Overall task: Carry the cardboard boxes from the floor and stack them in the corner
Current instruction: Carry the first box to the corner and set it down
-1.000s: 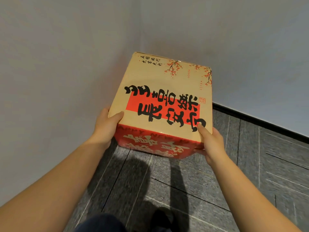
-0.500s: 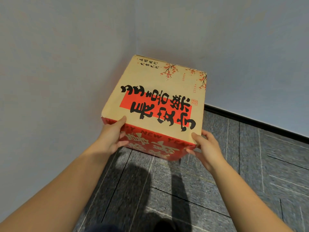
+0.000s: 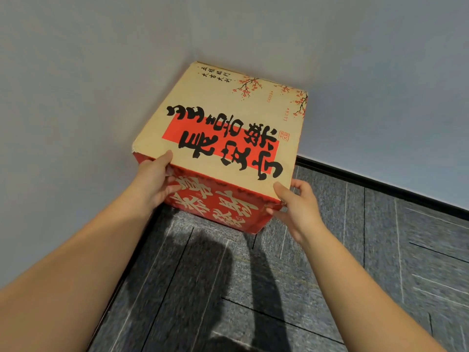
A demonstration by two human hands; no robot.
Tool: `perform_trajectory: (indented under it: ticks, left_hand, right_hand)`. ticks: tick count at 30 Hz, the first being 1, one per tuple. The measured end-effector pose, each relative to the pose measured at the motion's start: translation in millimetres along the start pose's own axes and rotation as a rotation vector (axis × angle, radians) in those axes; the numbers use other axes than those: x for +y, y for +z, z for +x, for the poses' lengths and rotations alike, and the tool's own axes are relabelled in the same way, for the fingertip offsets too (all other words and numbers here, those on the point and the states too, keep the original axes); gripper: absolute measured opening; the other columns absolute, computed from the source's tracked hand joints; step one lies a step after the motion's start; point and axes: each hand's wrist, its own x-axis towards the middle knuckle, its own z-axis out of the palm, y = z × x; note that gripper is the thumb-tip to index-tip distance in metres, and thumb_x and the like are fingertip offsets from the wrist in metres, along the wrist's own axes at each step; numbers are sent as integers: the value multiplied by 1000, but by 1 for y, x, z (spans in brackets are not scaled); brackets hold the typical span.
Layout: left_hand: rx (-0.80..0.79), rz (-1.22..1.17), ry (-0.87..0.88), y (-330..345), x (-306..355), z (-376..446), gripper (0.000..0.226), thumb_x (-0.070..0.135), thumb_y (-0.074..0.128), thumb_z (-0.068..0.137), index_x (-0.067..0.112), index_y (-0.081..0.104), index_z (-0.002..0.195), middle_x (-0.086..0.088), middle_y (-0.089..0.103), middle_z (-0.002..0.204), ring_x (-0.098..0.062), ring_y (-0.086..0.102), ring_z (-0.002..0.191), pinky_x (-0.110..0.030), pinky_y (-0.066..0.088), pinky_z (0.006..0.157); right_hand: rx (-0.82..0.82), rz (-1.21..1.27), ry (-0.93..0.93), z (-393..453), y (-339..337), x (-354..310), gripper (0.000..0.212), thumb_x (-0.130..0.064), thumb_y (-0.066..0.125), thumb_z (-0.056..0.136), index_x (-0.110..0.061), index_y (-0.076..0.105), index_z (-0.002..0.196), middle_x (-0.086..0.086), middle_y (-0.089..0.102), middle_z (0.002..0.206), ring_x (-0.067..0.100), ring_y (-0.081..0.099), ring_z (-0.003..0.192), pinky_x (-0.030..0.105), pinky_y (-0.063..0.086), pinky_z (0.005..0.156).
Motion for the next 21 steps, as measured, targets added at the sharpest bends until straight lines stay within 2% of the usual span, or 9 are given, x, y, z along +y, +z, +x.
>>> perform_trajectory:
  ticks: [2, 5, 6, 8, 10, 11, 13, 21]
  left_hand:
    - [3, 8, -6, 0, 1, -4, 19, 29, 42, 98, 17, 48, 84, 0, 44, 76, -15, 52, 78, -44, 41, 97]
    - [-6, 44, -20, -4, -2, -17, 13, 29, 46, 96, 17, 50, 96, 2, 52, 84, -15, 53, 90, -39, 39, 99]
    - [-13, 67, -21, -5, 0, -23, 13, 27, 46, 96, 15, 52, 98, 1, 55, 87, -14, 54, 89, -34, 43, 93]
    - [-13, 125, -17, -5, 11, -44, 16, 22, 45, 97, 17, 50, 83, 2, 55, 82, -9, 50, 75, -25, 43, 73]
    - [-3, 198, -6, -5, 32, -70, 22, 21, 45, 97, 19, 46, 75, 3, 49, 77, -8, 46, 72, -27, 38, 75]
    - [-8, 220, 6, -5, 47, -86, 23, 21, 46, 96, 18, 46, 74, 1, 48, 78, -10, 46, 74, -29, 36, 76]
    - [-31, 228, 36, -4, 81, -122, 19, 20, 48, 95, 18, 49, 76, -1, 50, 86, -12, 47, 76, -30, 37, 74]
    - [-89, 225, 170, 0, 274, -307, 18, 15, 48, 94, 19, 52, 77, 3, 56, 82, -8, 52, 72, -23, 40, 66]
  right_hand:
    - [-7, 6, 11, -2, 0, -1, 24, -11, 54, 92, -12, 40, 111, 0, 58, 93, 12, 59, 81, 33, 53, 72]
    - [-16, -31, 49, -7, 0, -3, 24, -13, 53, 93, -10, 40, 112, 1, 57, 95, 11, 57, 78, 37, 53, 77]
    - [-9, -68, 61, -11, -1, -5, 22, -13, 52, 93, -10, 40, 110, 1, 57, 93, 10, 56, 75, 41, 52, 81]
    - [35, -161, 63, -23, -4, -18, 18, -12, 52, 93, -9, 42, 107, 3, 55, 92, 9, 50, 71, 44, 48, 86]
    - [78, -192, 49, -43, -5, -44, 9, -12, 51, 93, -9, 46, 100, 3, 52, 87, 8, 45, 67, 37, 45, 76]
    - [78, -187, 48, -57, -3, -61, 3, -11, 50, 94, -10, 48, 94, 2, 51, 81, 9, 45, 65, 33, 43, 70]
    - [49, -173, 37, -87, 1, -101, 12, -9, 50, 93, -13, 51, 82, 1, 51, 75, 11, 47, 64, 27, 42, 62]
    - [-91, -165, -65, -243, 35, -309, 18, -11, 49, 93, -15, 52, 76, 2, 57, 81, 13, 54, 73, 24, 43, 62]
